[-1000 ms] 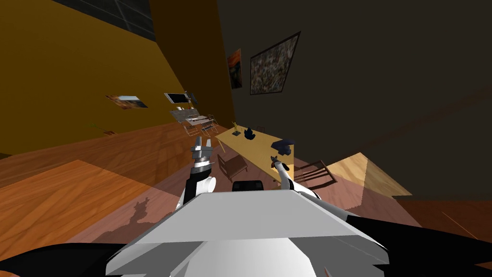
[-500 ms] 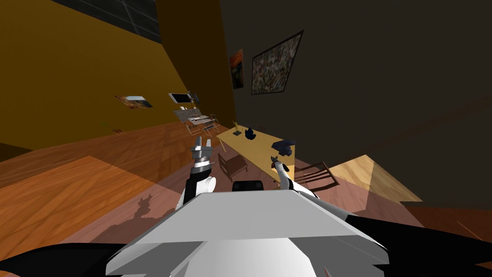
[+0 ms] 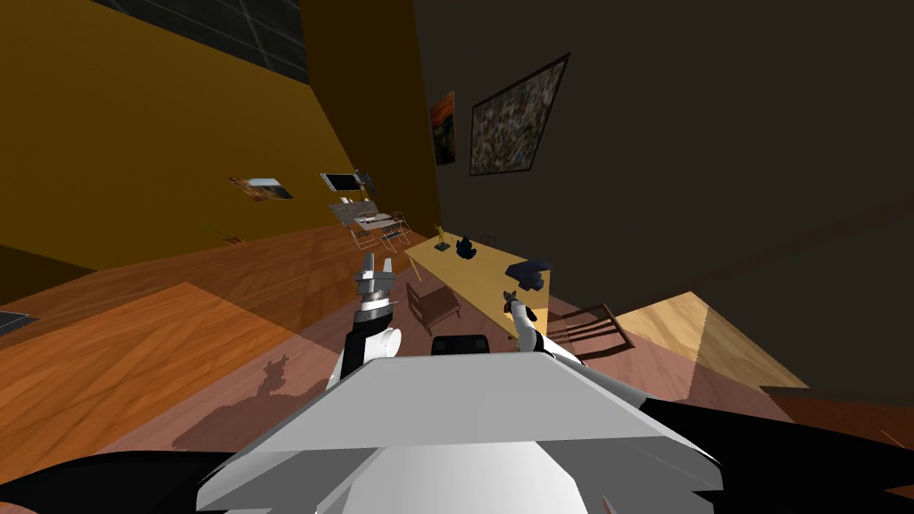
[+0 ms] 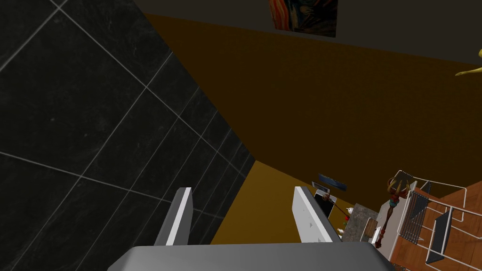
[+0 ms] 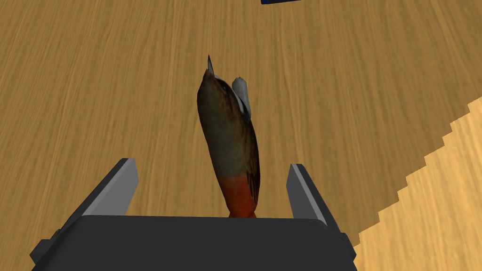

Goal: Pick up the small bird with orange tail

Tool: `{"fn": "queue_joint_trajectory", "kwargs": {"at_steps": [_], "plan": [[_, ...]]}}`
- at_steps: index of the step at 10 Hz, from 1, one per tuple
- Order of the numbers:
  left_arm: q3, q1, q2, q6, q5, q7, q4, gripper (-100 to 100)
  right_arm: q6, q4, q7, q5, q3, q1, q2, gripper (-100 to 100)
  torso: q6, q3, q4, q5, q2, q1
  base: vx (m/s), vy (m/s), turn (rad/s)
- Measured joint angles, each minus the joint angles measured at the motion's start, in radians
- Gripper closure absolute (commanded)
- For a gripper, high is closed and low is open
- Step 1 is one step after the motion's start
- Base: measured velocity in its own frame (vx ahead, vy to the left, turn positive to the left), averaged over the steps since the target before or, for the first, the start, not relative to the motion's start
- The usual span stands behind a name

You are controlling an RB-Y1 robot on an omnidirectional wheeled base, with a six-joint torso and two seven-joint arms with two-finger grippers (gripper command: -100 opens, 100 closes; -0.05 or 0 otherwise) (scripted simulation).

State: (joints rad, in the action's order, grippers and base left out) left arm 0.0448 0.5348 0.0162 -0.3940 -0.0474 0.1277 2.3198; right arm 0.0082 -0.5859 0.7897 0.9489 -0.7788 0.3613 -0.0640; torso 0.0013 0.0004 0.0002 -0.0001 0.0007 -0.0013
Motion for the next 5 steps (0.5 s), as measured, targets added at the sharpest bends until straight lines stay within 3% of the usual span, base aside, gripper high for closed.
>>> {"fn": "queue_joint_trajectory", "kwargs": {"at_steps": [5], "plan": [[0.0, 0.0, 0.0, 0.0, 0.0, 0.0, 0.0, 0, -0.018, 0.009, -0.134, 0.085, -0.05, 0.008, 0.018, -100, 0.001, 0.0, 0.0, 0.0, 0.0, 0.0, -0.009, -0.021, 0.032]]}}
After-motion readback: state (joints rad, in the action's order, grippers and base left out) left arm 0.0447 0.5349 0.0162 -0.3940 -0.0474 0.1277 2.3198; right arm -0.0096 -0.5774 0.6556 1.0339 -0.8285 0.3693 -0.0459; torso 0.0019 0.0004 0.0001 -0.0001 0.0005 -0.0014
